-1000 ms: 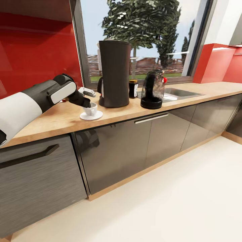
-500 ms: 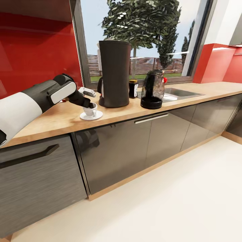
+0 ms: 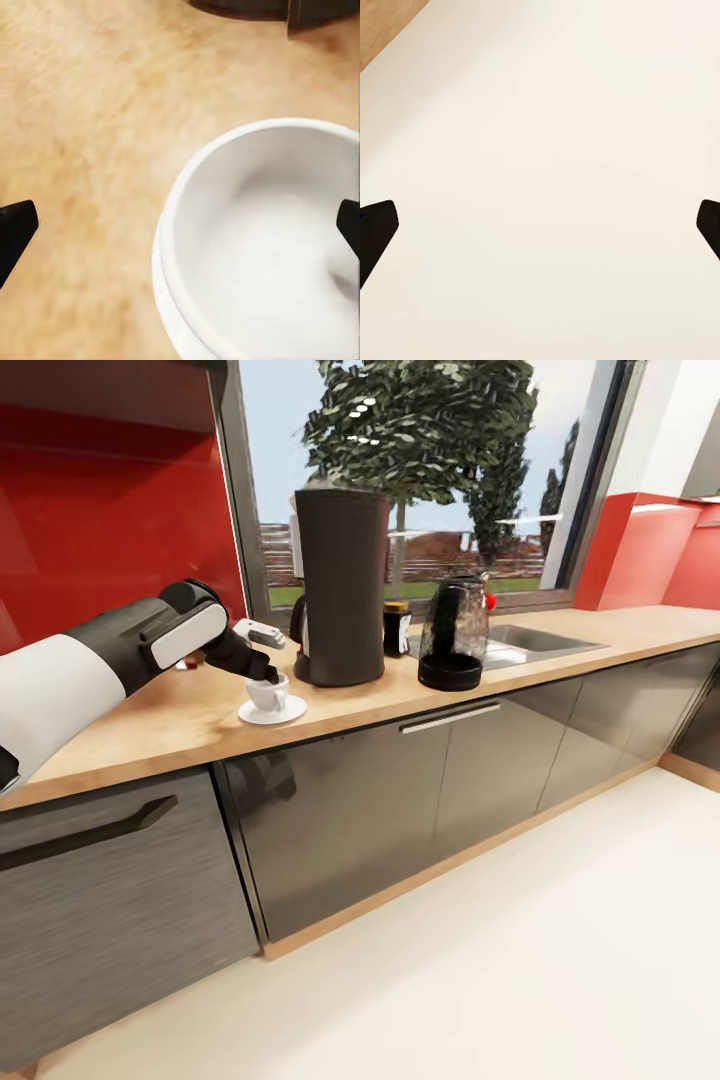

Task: Set up a coffee station on the kitchen countertop: keep the coffee maker on the countertop, move the bottle of coffee from the kitchen shelf to the counter next to the coffee maker, place a paper coffee filter on top of the coffee maker, put the saucer next to the coffee maker with the coffee cup on the saucer, and place the electric kettle next to the coffee maker.

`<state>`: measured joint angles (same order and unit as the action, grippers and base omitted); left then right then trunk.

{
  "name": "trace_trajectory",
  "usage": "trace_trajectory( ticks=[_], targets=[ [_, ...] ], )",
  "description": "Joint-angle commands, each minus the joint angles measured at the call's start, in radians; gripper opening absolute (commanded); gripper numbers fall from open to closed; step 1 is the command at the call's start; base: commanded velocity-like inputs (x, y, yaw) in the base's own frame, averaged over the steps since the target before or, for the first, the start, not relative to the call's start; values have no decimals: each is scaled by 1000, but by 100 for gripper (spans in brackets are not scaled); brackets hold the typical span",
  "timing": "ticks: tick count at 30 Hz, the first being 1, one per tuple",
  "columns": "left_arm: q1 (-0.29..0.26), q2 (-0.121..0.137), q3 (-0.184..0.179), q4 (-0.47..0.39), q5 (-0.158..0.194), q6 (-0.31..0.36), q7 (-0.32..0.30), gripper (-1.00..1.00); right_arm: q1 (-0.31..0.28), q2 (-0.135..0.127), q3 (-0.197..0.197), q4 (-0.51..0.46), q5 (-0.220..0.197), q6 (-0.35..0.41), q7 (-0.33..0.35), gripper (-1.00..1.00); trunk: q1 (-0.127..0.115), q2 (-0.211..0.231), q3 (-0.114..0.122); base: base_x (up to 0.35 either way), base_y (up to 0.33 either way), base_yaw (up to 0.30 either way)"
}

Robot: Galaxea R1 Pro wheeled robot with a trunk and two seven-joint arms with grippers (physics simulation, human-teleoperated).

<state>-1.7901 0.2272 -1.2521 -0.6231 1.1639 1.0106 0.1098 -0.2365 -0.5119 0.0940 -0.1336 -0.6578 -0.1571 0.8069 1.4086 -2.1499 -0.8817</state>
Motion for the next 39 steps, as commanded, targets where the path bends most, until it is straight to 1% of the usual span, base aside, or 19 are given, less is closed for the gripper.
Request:
trace_trajectory(
  ticks=[1, 18, 21, 23, 24, 26, 27, 28, 29, 32, 34, 37, 39],
  targets=[
    [-2, 1, -5, -3, 11, 0, 10, 100, -1, 0, 9, 2, -5, -7, 2, 100, -4, 7, 2, 0, 0, 0],
    [-2, 1, 1, -7, 12, -1, 10, 100, -1, 0, 9, 2, -5, -7, 2, 100, -69, 126, 55, 0, 0, 0],
    [-2, 1, 7, -9, 13, -1, 10, 100, -1, 0, 9, 2, -5, -8, 2, 100, -81, 147, 65, 0, 0, 0],
    [-2, 1, 18, -9, 13, -1, 10, 100, -1, 0, 9, 2, -5, -8, 2, 100, -85, 154, 68, 0, 0, 0],
    [-2, 1, 47, -11, 13, -1, 10, 100, -1, 0, 9, 2, -5, -8, 2, 100, -85, 154, 68, 0, 0, 0],
    [-2, 1, 69, -17, 13, -1, 10, 100, -1, 0, 9, 2, -5, -8, 2, 100, -85, 154, 68, 0, 0, 0],
    [-2, 2, 91, -32, 13, -1, 9, 100, -1, 0, 9, 2, -5, -8, 2, 100, -85, 154, 68, 0, 0, 0],
    [-2, 2, 96, -37, 13, -1, 8, 100, -1, 0, 9, 2, -5, -8, 2, 100, -85, 154, 68, 0, 0, 0],
    [-2, 2, 103, -47, 13, -1, -4, 100, -1, 0, 9, 2, -5, -8, 2, 100, -85, 154, 68, 0, 0, 0],
    [-2, 4, 114, -83, 13, -4, -157, 100, -1, 0, 9, 2, -5, -8, 2, 100, -85, 154, 68, 0, 0, 0],
    [-2, 5, 115, -89, 13, -6, -206, 100, -1, 0, 9, 2, -5, -8, 2, 100, -85, 154, 68, 0, 0, 0],
    [-2, 6, 115, -95, 13, -7, -245, 100, -1, 0, 9, 2, -5, -8, 2, 100, -85, 154, 68, -6, 0, 0],
    [-2, 6, 115, -97, 13, -7, -253, 100, -1, 0, 9, 2, -5, -8, 2, 100, -85, 154, 68, -134, 0, 0]
  ],
)
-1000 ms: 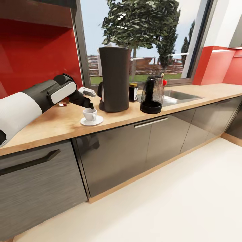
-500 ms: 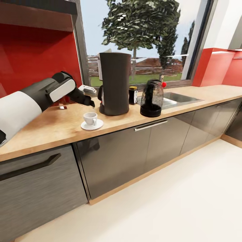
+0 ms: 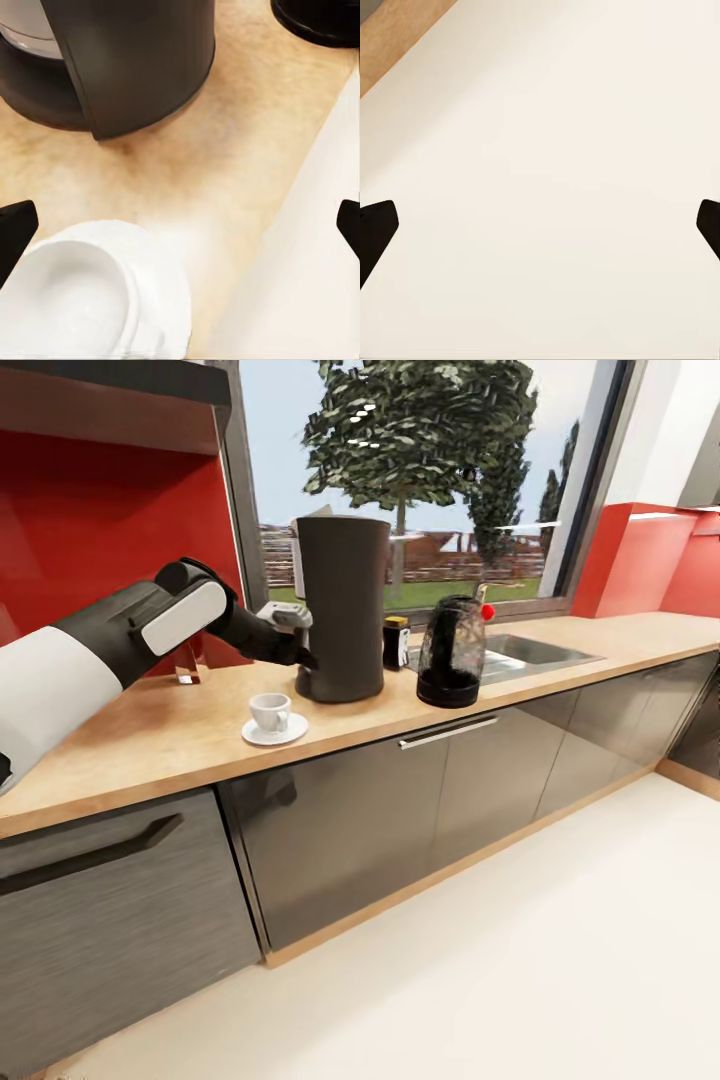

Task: Set up a coffee station on the kitchen countertop: keep the coffee maker on the countertop, move the bottle of coffee from the kitchen shelf to the counter next to the coffee maker, place a paper coffee filter on top of the coffee maker, put the saucer next to the coffee maker with the coffee cup on the saucer, and place the electric kettle next to the coffee maker.

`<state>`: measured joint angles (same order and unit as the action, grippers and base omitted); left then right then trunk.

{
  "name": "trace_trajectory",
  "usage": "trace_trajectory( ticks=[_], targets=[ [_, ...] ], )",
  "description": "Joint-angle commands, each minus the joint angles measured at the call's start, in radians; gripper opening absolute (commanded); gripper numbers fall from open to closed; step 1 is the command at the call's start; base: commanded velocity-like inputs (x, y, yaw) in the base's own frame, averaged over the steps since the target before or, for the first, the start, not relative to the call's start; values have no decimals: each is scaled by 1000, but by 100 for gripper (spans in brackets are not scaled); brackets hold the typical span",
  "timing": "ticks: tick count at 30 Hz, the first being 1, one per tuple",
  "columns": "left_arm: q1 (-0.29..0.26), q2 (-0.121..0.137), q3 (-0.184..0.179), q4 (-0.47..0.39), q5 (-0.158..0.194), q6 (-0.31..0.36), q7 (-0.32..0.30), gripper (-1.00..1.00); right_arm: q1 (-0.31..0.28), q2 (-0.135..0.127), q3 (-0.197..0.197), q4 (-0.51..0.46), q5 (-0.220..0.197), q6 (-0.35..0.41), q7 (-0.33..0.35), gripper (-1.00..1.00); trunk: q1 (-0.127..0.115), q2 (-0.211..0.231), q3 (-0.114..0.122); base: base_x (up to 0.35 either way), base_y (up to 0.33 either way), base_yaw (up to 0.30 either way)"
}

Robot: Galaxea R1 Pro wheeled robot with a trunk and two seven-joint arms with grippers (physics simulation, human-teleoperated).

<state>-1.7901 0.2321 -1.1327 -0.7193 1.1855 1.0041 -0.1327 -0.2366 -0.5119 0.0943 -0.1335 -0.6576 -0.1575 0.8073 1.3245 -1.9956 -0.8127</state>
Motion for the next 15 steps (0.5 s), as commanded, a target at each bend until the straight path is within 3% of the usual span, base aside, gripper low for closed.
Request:
trace_trajectory(
  ticks=[1, 15],
  targets=[
    [-2, 1, -4, -1, -9, -1, -12, 100, -1, -1, 8, 2, -5, -7, 2, 100, 0, 0, -1, -207, 0, 0],
    [-2, 0, -7, -2, -9, -1, -76, 100, -1, -1, 8, 0, -5, -7, 4, 100, 0, 0, -1, -220, 0, 0]
  ],
)
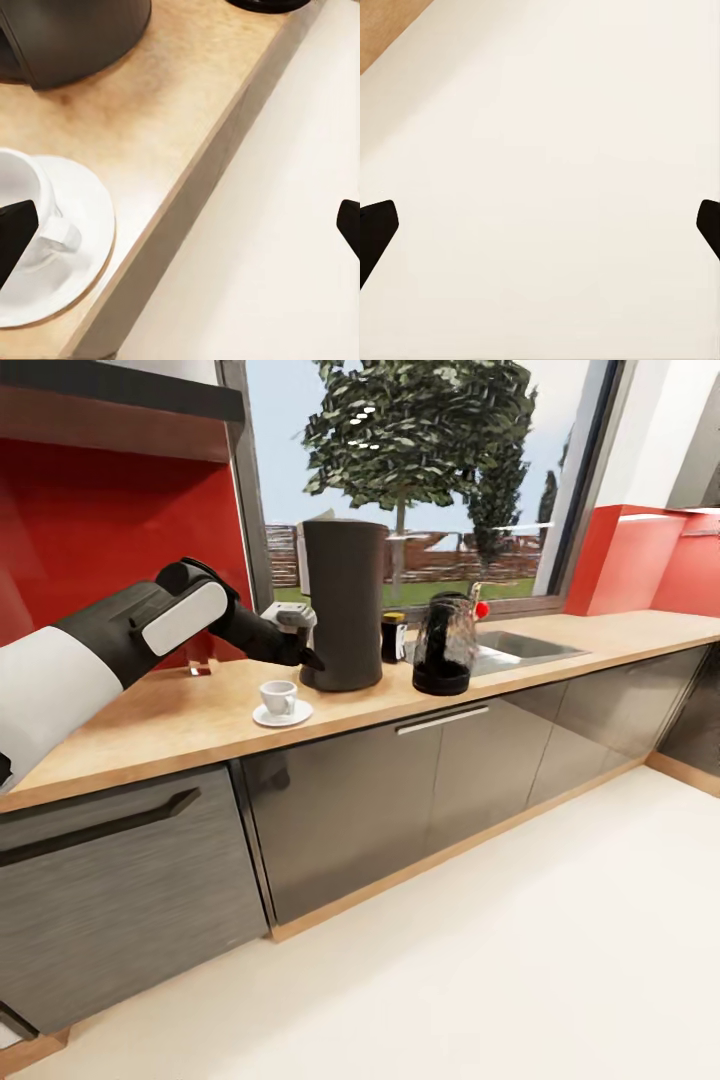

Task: Set up a coffee station on the kitchen countertop: keep the coffee maker on the countertop, move the bottle of coffee from the kitchen shelf to the counter next to the coffee maker, place a paper coffee filter on top of the coffee maker, put the saucer next to the coffee maker with the coffee cup on the saucer, and place the electric kettle next to the coffee maker.

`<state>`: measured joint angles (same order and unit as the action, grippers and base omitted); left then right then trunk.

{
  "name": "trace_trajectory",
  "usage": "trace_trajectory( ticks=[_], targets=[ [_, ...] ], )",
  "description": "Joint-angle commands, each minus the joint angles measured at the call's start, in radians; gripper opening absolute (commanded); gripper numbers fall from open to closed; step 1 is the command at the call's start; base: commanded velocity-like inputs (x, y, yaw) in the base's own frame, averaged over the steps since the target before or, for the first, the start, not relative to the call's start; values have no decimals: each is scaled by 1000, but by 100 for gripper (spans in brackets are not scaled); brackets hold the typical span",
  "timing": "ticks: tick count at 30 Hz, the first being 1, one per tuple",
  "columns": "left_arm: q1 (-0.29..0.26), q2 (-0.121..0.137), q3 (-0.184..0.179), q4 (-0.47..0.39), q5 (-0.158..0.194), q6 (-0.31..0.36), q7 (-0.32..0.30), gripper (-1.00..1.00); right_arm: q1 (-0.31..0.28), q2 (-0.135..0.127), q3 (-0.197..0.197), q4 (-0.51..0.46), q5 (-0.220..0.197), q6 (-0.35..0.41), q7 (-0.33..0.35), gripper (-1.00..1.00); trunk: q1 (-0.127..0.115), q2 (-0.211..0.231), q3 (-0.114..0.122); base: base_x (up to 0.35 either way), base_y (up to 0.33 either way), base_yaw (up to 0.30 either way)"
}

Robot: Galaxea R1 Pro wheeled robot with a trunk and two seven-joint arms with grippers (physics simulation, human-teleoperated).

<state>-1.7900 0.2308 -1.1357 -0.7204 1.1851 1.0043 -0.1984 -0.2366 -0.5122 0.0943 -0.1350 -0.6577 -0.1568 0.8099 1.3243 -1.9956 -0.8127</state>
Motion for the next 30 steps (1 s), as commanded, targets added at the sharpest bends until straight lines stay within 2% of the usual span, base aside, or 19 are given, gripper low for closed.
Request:
trace_trajectory(
  ticks=[1, 8, 14, 19, 20, 23, 24, 28, 30],
  targets=[
    [-2, 1, -4, -1, -9, -1, -11, 100, -1, 0, 8, 2, -5, -7, 2, 100, 0, 0, -1, -47, 0, 0],
    [-2, 1, -5, -1, -9, -1, -15, 100, -1, 0, 9, 2, -5, -7, 2, 100, 0, 0, -1, -15, 0, 0],
    [-2, 0, -6, -1, -9, -2, -53, 100, -1, 0, 9, 2, -5, -7, 2, 100, 0, 0, -1, -2, 0, 0],
    [-2, -1, -8, -2, -9, -3, -137, 100, -1, 0, 9, 2, -5, -7, 2, 100, 0, 0, -1, 0, 0, 0],
    [-2, -2, -8, -2, -9, -4, -176, 100, -1, 0, 8, 2, -5, -7, 2, 100, 0, 0, -1, 0, 0, 0],
    [-2, -2, -8, -11, -9, -11, -243, 100, -1, 0, 8, 2, -5, -7, 2, 100, 0, 0, -1, 0, 0, 0],
    [-2, -3, -9, -25, -9, -21, -285, 100, -1, 0, 8, 2, -5, -7, 2, 100, 0, 0, -1, 0, 0, 0],
    [-1, -6, -10, -64, -9, -42, -341, 100, -1, 0, 8, 2, -5, -7, 2, 100, 0, 0, -1, 0, 0, 0],
    [6, -18, -11, -85, -9, -54, -356, 100, -2, 0, 8, 2, -5, -7, 2, 100, 0, 0, -1, 0, 0, 0]
  ],
)
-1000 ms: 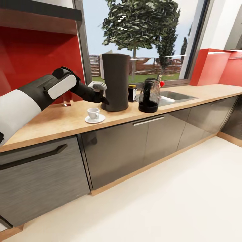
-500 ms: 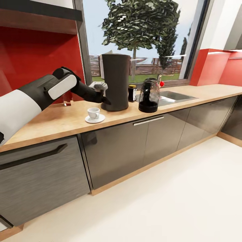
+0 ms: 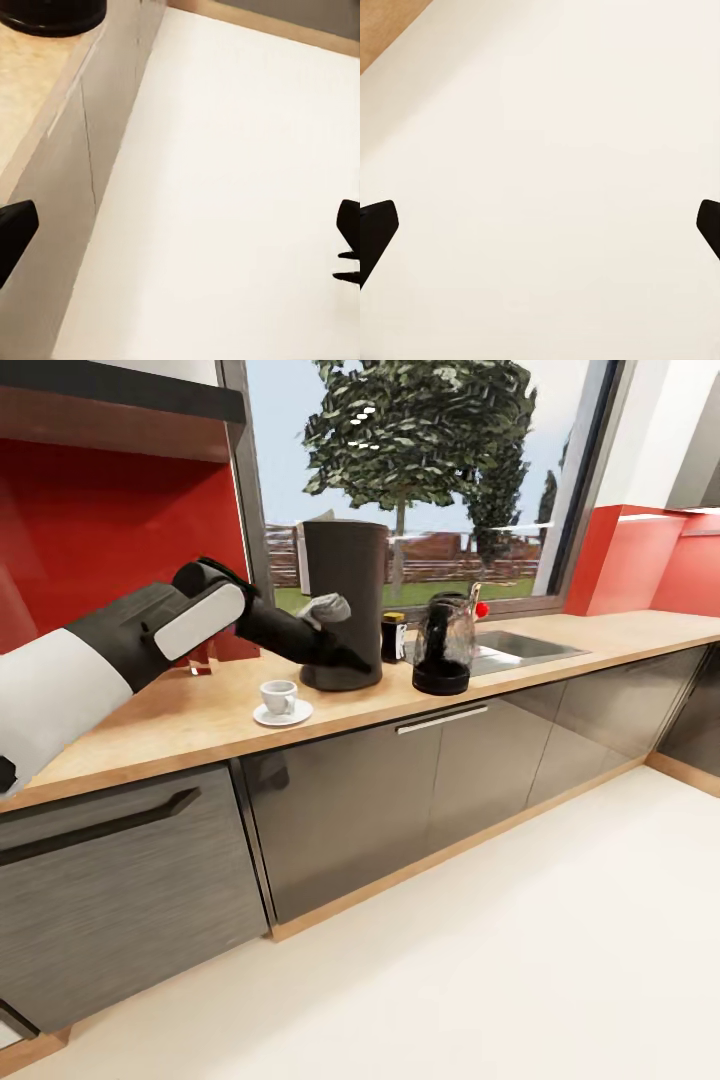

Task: Set up a coffee station on the kitchen countertop: keep the coffee maker on the countertop, move the bottle of coffee from the kitchen shelf to the counter next to the coffee maker, place a paper coffee filter on top of the coffee maker, put the saucer next to the coffee maker with the coffee cup on the saucer, and place the electric kettle next to the coffee maker.

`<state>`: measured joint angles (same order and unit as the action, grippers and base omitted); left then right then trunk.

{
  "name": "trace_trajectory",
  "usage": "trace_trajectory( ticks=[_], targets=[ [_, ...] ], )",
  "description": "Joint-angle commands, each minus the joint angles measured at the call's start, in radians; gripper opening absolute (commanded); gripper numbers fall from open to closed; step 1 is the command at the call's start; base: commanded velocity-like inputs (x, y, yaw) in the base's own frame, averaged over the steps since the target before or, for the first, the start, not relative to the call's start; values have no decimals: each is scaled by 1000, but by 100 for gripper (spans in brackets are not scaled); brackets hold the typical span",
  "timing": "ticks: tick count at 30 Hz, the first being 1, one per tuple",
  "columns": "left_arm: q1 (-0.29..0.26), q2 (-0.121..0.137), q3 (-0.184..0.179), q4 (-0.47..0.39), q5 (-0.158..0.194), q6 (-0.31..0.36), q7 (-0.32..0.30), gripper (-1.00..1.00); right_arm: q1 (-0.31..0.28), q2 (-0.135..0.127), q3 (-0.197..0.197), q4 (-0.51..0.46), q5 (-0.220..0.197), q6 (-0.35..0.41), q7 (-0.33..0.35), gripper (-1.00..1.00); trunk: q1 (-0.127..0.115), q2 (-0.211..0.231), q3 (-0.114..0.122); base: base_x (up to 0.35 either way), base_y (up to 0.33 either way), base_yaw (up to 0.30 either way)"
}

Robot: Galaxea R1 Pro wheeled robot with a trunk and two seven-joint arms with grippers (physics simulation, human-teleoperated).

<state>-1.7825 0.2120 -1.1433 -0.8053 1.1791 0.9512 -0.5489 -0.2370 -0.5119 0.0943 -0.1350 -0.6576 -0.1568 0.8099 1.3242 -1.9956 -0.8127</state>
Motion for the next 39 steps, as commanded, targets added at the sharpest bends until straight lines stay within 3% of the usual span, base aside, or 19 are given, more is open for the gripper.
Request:
trace_trajectory(
  ticks=[1, 6, 7, 10, 12, 14, 15, 20, 22, 23, 24, 25, 30, 35, 39],
  targets=[
    [19, -21, -4, -19, -3, -17, -14, 100, -1, 0, 8, 2, -5, -7, 2, 100, 0, 0, -1, 0, 0, 0],
    [102, -89, -4, -46, -3, -88, -26, 100, -1, 0, 8, 2, -5, -7, 1, 100, 0, 0, -1, 0, 0, 0],
    [144, -113, -4, -50, -3, -128, -28, 100, -1, 0, 8, 2, -5, -7, 1, 100, 0, 0, -1, 0, 0, 0],
    [220, -147, -4, -57, -3, -193, -32, 100, -1, 0, 8, 2, -5, -7, 1, 100, 0, 0, -1, 0, 0, 0],
    [327, -175, -4, -65, -3, -273, -53, 100, -1, 0, 8, 2, -5, -7, 1, 100, 0, 0, -1, 0, 0, 0],
    [447, -183, -2, -64, -3, -380, -113, 100, -1, 0, 8, 2, -5, -7, 1, 100, 0, 0, -1, 0, 0, 0],
    [472, -181, -2, -62, -3, -404, -128, 100, -1, 0, 8, 2, -5, -7, 1, 100, 0, 0, -1, 0, 0, 0],
    [660, -115, -2, -62, -3, -530, -246, 100, -1, 0, 8, 2, -5, -8, 1, 100, 0, 0, -1, 0, 0, 0],
    [767, -47, -3, -61, -3, -579, -296, 100, -1, 0, 8, 2, -5, -8, 1, 100, 0, 0, -1, 0, 0, 0],
    [826, 3, -3, -61, -3, -620, -308, 100, -1, 0, 9, 2, -5, -8, 1, 100, 0, 0, -1, 0, 0, 0],
    [904, 74, -3, -58, -3, -675, -316, 100, -1, 0, 10, 2, -5, -8, 1, 100, 0, 0, -1, 0, 0, 0],
    [963, 106, -3, -57, -3, -709, -317, 100, -1, 0, 10, 2, -5, -8, 1, 100, 0, 0, -1, 0, 0, 0],
    [1083, 173, -3, -34, -3, -785, -320, 100, -1, 0, 10, 2, -5, -8, 1, 100, 0, 0, -1, 0, 0, 0],
    [1126, 190, -3, 37, -3, -819, -331, 100, -1, 0, 9, 2, -5, -8, 1, 100, 0, 0, -1, 0, 0, 0],
    [1148, 194, -3, 174, -3, -836, -455, 100, -1, 0, 9, 2, -5, -8, 1, 100, 0, 0, -1, 0, 0, 0]
  ],
)
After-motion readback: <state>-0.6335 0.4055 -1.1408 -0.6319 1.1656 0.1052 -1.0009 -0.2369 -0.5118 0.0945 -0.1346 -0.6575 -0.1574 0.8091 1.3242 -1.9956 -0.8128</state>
